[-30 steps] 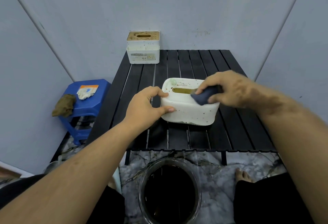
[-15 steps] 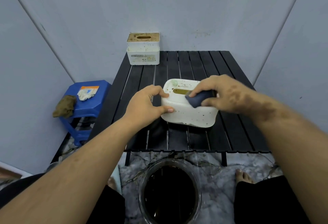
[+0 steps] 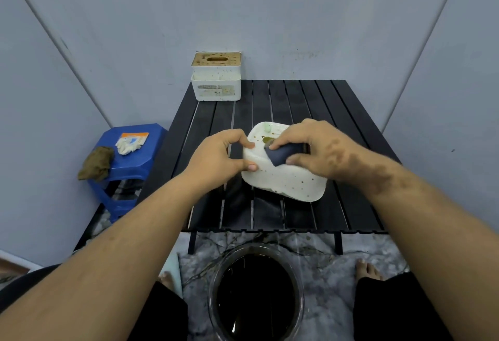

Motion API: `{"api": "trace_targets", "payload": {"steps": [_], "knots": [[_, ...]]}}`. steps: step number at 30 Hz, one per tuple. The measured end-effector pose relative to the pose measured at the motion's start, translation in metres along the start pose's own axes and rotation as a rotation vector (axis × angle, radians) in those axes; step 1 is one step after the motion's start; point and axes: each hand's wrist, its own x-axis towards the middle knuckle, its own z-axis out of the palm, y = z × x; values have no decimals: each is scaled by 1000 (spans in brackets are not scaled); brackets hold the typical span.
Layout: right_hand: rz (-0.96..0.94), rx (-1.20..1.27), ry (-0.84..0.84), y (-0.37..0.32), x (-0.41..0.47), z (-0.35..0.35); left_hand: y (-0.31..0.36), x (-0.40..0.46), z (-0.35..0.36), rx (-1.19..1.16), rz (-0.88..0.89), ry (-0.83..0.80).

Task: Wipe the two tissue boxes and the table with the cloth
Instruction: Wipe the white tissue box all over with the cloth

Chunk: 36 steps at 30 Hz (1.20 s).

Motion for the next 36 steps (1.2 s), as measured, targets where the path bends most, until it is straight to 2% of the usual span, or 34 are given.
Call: {"api": "trace_targets", "payload": {"steps": [4,8,10,13,16,19,21,24,27,32,36], "knots": [[102,41,-139,23,-18,-41,0,9,-8,44,-11,-29],[161,71,-95,38,-25,-51,1,15,-13,114,-8,-16],[145,84,-89,38,-24,-47,6,16,-12,236,42,2],[121,68,-94,35,-22,-44,17,13,-3,292,153,19],[97,58,-89,24,-18,-36,23,7,13,343,153,46],[28,33,-48,8,-13,-15,24,4,22,276,60,87],[11,41,-79,7,-11,-14,23,6,20,250,12,74],[99,19,-102,24,-18,-35,24,9,16,208,-22,39],[178,-14,-13,38,-26,-45,24,12,17,157,-32,25],[6,-43,-48,13,-15,-13,26,17,7,110,-81,-4],[14,-7,-72,18,-18,-17,27,20,2,126,-47,-13]]}}
